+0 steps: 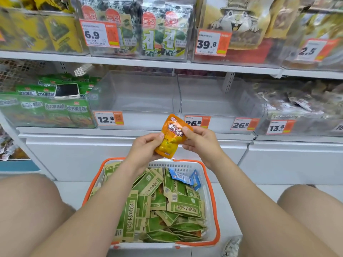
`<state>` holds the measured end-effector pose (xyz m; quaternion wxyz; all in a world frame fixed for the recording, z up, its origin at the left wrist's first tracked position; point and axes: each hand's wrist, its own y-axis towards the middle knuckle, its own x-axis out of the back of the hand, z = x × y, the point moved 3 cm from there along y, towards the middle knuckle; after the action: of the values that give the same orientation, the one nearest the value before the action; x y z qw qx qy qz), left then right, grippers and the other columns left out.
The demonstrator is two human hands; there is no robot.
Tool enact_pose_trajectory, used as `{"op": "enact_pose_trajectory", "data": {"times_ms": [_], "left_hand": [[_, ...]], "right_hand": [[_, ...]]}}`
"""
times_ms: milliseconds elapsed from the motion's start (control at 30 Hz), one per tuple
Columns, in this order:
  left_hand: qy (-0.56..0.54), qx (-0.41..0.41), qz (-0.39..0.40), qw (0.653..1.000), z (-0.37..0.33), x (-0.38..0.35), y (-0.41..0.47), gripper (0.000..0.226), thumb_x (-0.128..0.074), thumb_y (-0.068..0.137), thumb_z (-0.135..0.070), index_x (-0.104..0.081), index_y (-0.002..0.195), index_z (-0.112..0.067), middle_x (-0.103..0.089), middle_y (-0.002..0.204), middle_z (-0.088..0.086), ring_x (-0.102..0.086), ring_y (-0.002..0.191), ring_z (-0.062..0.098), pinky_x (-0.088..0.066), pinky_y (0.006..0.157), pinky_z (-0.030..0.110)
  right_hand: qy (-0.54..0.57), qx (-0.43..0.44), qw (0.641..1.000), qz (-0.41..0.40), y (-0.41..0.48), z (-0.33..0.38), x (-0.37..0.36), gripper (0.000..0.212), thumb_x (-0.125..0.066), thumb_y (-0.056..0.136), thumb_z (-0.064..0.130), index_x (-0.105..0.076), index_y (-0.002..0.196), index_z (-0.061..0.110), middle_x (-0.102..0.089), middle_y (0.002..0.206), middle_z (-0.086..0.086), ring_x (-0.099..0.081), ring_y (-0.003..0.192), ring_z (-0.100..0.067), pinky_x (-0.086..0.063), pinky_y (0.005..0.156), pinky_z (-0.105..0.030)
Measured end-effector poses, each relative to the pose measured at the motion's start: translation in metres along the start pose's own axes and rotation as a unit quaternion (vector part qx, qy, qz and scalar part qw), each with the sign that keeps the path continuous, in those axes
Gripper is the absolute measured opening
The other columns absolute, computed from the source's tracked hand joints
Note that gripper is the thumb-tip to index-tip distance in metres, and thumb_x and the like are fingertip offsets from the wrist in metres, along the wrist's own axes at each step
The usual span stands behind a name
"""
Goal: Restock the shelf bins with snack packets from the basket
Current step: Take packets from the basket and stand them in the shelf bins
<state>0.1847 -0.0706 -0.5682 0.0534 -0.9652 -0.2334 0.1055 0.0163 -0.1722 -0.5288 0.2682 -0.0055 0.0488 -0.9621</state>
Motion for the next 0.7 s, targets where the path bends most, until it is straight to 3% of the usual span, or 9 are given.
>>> {"op": "enact_pose_trajectory", "data": {"times_ms": [100, 200, 367, 433, 533, 633, 700], "left_hand": [[-0.001, 0.027, 0.041, 0.999, 0.002, -0.001, 0.001, 0.034, -0.070, 0.100, -0.028, -0.070, 0.123, -0.004, -0.076, 0.116, 0.019, -0.074, 0.109, 0.036, -0.059, 0.099, 0.050], [-0.003, 0.025, 0.055, 0.998, 0.003, -0.006, 0.002, 0.039, -0.073, 0.097, -0.023, -0.066, 0.131, -0.006, -0.076, 0.119, 0.017, -0.072, 0.113, 0.039, -0.057, 0.103, 0.050], [-0.049, 0.007, 0.037, 0.998, -0.006, -0.022, 0.004, 0.028, -0.072, 0.097, -0.016, -0.069, 0.121, -0.004, -0.078, 0.110, 0.017, -0.076, 0.101, 0.032, -0.063, 0.090, 0.043], [-0.057, -0.003, 0.017, 0.998, -0.012, -0.030, 0.006, 0.024, -0.071, 0.098, -0.015, -0.069, 0.118, -0.003, -0.077, 0.108, 0.017, -0.077, 0.096, 0.029, -0.064, 0.083, 0.041], [-0.049, -0.020, 0.007, 0.999, -0.026, -0.043, 0.010, 0.020, -0.069, 0.100, -0.016, -0.067, 0.114, -0.002, -0.075, 0.111, 0.022, -0.075, 0.097, 0.032, -0.064, 0.084, 0.046], [0.030, -0.080, -0.003, 0.996, -0.059, -0.055, 0.020, 0.013, -0.067, 0.103, -0.023, -0.068, 0.104, -0.010, -0.078, 0.099, 0.011, -0.075, 0.090, 0.026, -0.065, 0.078, 0.045], [0.198, -0.162, -0.026, 0.966, -0.087, -0.061, 0.028, 0.024, -0.057, 0.108, -0.036, -0.069, 0.099, -0.017, -0.077, 0.093, 0.002, -0.075, 0.086, 0.022, -0.064, 0.074, 0.044]], "right_hand": [[0.018, -0.005, 1.000, -0.015, 0.000, -0.003, 0.001, 0.021, -0.069, 0.099, 0.036, -0.075, 0.109, 0.018, -0.080, 0.102, -0.004, -0.076, 0.097, -0.024, -0.058, 0.083, -0.033], [0.043, -0.002, 0.999, -0.026, 0.002, -0.002, 0.002, 0.024, -0.069, 0.099, 0.037, -0.077, 0.103, 0.015, -0.079, 0.092, -0.002, -0.070, 0.082, -0.014, -0.054, 0.076, -0.028], [0.054, 0.024, 0.995, -0.075, 0.001, 0.008, 0.002, 0.032, -0.066, 0.100, 0.040, -0.077, 0.106, 0.011, -0.080, 0.093, -0.006, -0.075, 0.077, -0.011, -0.058, 0.065, -0.022], [0.034, 0.043, 0.995, -0.086, 0.002, 0.018, 0.005, 0.032, -0.069, 0.098, 0.041, -0.078, 0.101, 0.011, -0.080, 0.093, -0.008, -0.076, 0.080, -0.015, -0.063, 0.070, -0.029], [-0.041, 0.079, 0.994, -0.056, 0.004, 0.037, 0.004, 0.016, -0.072, 0.098, 0.032, -0.074, 0.107, 0.019, -0.080, 0.093, -0.004, -0.078, 0.083, -0.019, -0.065, 0.073, -0.036], [-0.119, 0.099, 0.985, -0.081, 0.027, 0.056, 0.006, 0.026, -0.072, 0.087, 0.046, -0.065, 0.108, 0.032, -0.079, 0.099, 0.001, -0.077, 0.089, -0.022, -0.063, 0.081, -0.047], [-0.133, 0.100, 0.979, -0.119, 0.055, 0.065, 0.013, 0.041, -0.064, 0.079, 0.061, -0.060, 0.108, 0.032, -0.076, 0.103, 0.002, -0.076, 0.094, -0.022, -0.062, 0.083, -0.050]]}}
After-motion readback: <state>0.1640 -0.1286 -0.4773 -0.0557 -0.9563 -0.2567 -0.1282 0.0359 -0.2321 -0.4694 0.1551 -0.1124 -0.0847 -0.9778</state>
